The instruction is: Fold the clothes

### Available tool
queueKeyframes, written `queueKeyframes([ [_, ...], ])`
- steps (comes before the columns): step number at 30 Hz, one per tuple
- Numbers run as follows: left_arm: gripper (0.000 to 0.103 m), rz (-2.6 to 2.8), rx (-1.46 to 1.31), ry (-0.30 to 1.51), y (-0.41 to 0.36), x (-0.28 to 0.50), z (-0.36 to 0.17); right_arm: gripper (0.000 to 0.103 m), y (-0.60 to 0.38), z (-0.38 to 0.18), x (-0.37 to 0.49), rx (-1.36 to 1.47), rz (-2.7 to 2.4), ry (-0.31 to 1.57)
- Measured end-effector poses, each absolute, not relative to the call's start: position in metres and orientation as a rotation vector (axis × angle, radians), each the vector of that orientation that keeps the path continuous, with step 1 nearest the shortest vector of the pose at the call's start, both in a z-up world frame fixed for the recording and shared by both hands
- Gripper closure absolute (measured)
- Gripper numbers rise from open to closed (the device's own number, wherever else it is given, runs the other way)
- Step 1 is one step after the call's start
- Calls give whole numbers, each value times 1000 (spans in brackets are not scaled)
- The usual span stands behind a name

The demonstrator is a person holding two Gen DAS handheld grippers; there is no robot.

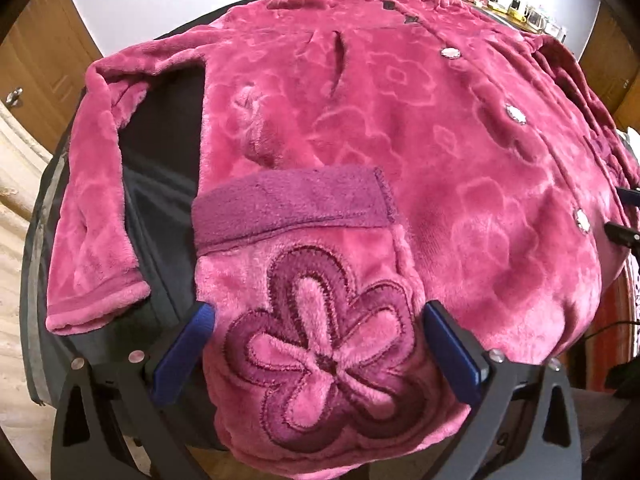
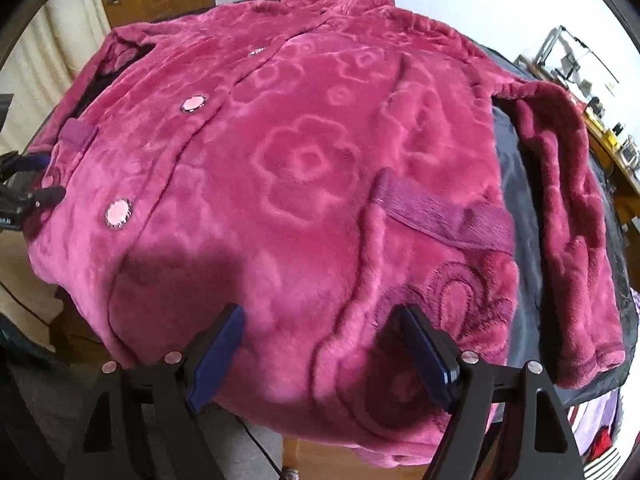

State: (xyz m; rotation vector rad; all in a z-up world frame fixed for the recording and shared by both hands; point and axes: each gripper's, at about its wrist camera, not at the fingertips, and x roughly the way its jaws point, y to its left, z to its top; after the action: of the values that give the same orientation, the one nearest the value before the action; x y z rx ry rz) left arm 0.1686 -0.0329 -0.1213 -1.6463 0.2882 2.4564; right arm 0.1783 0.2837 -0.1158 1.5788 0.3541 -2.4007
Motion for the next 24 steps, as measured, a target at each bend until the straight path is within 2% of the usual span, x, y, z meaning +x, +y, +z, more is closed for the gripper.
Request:
queueKeyframes([
  [8, 0, 2458, -1684, 193, -26, 160, -113, 17, 288, -116, 174, 1584, -2376, 349],
  [12, 0, 2454, -1613, 177, 0, 155, -98, 0, 283, -120, 173, 1589, -2375, 328],
  [24, 0, 2369, -1592, 299, 84, 158, -95, 0, 288, -122, 171, 1527, -2351, 324],
])
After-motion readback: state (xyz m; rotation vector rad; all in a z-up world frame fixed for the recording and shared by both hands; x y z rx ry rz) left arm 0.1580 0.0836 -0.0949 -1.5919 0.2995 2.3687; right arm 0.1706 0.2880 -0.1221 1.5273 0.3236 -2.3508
